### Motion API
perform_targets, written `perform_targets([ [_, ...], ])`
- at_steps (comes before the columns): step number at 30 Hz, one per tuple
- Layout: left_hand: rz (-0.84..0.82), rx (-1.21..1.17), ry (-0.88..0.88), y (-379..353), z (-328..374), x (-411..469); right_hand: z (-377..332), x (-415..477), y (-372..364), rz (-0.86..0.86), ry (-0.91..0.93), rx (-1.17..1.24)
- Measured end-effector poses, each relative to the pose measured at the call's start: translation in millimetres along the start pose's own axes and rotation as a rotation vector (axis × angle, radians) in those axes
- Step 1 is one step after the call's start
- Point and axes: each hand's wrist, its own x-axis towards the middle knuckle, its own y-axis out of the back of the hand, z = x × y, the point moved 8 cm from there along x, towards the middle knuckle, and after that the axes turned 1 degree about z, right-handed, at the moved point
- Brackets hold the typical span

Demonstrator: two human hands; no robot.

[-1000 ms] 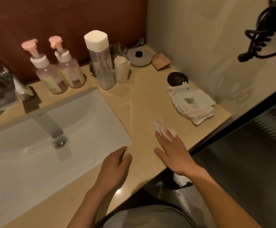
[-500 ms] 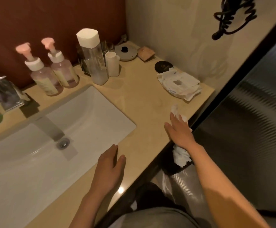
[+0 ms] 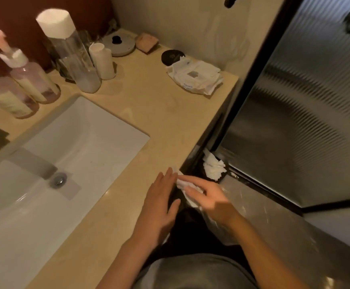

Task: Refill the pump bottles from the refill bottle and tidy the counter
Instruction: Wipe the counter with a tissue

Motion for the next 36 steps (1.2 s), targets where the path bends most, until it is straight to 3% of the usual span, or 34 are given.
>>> perform_targets([
  [6,-0.022,-0.029,0.096,-15.8,11.4,27.3,19.1,-25.3,32.9,0.097,-0.159,0.253],
  [10,-0.067,-0.134,0.137,-27.3,31.1,53.3,38.7,-19.6,55.9,0.231,-0.291,0.607],
  [15,-0.22,-0.304,0.365,-68.4,31.2,84.4,65.6,-8.2,76.7,0.356,-0.402,1.008],
  [20,-0.243,-0.984,0.809,-106.0,31.6,98.4,94.8,10.0,95.2,0.338,-0.48,1.131],
  [22,-0.226,-1.129,0.962,-120.7,34.1,105.0,98.4,19.5,107.5,0.281,-0.478,1.157],
  [24,-0.228,-1.131,1.027,-133.6,34.5,116.3,97.6,30.8,121.2,0.219,-0.469,1.136],
  [31,-0.275,-1.034,1.088,-165.8,30.2,160.8,137.8,58.7,156.4,0.299,-0.702,1.023],
  [36,-0.154,-1.111,1.208,-179.5,24.1,169.4,204.6,78.1,181.8,0.458,-0.9,1.049],
])
